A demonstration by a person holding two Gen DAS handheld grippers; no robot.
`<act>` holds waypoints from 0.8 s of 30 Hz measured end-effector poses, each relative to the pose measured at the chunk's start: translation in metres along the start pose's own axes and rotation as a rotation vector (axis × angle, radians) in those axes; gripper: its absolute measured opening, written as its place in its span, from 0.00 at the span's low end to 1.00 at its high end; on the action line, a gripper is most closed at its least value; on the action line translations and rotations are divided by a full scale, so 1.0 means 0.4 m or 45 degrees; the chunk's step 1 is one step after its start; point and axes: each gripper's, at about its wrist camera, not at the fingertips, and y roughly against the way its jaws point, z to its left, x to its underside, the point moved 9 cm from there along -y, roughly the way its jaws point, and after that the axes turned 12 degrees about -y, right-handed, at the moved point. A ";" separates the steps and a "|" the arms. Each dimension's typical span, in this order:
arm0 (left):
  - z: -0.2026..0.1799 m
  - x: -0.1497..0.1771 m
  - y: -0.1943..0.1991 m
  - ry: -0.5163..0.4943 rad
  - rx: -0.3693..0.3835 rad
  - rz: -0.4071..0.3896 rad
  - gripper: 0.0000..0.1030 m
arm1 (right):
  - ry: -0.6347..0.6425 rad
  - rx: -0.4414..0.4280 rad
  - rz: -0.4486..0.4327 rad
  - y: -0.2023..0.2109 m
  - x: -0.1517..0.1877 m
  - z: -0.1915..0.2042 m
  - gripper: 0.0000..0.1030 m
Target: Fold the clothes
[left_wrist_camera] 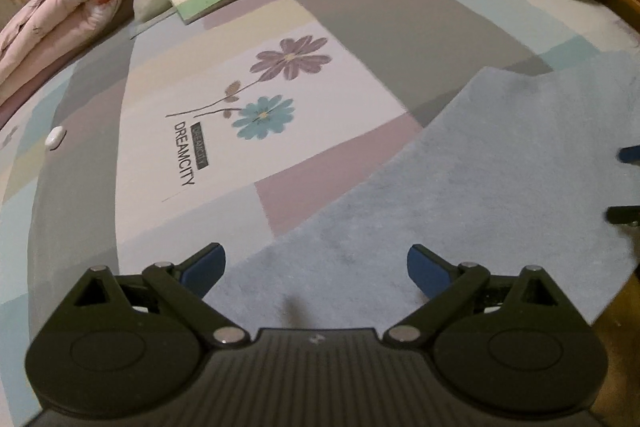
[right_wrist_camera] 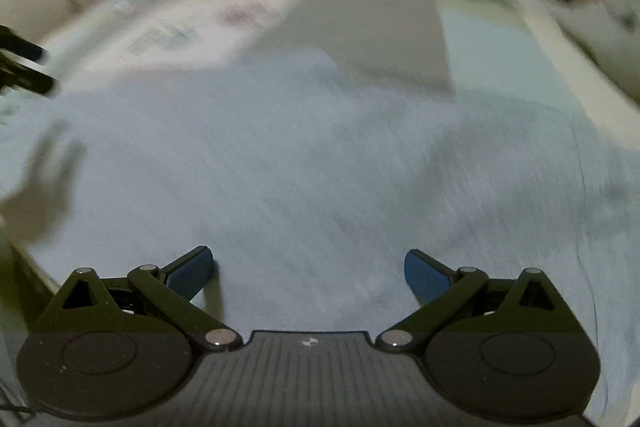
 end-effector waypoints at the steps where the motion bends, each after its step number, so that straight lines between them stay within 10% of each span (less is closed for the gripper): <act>1: 0.013 0.014 -0.008 0.014 -0.006 0.002 0.94 | 0.028 -0.015 -0.030 0.012 0.005 0.000 1.00; 6: 0.109 0.135 -0.020 0.097 -0.009 0.011 0.94 | 0.072 0.067 -0.073 0.043 -0.026 0.044 1.00; 16: 0.267 0.450 -0.046 0.274 0.016 0.099 0.96 | 0.157 -0.210 -0.146 0.028 -0.131 0.364 1.00; 24: 0.404 0.523 -0.015 0.450 -0.013 0.049 0.93 | 0.144 -0.108 -0.113 0.036 -0.109 0.442 1.00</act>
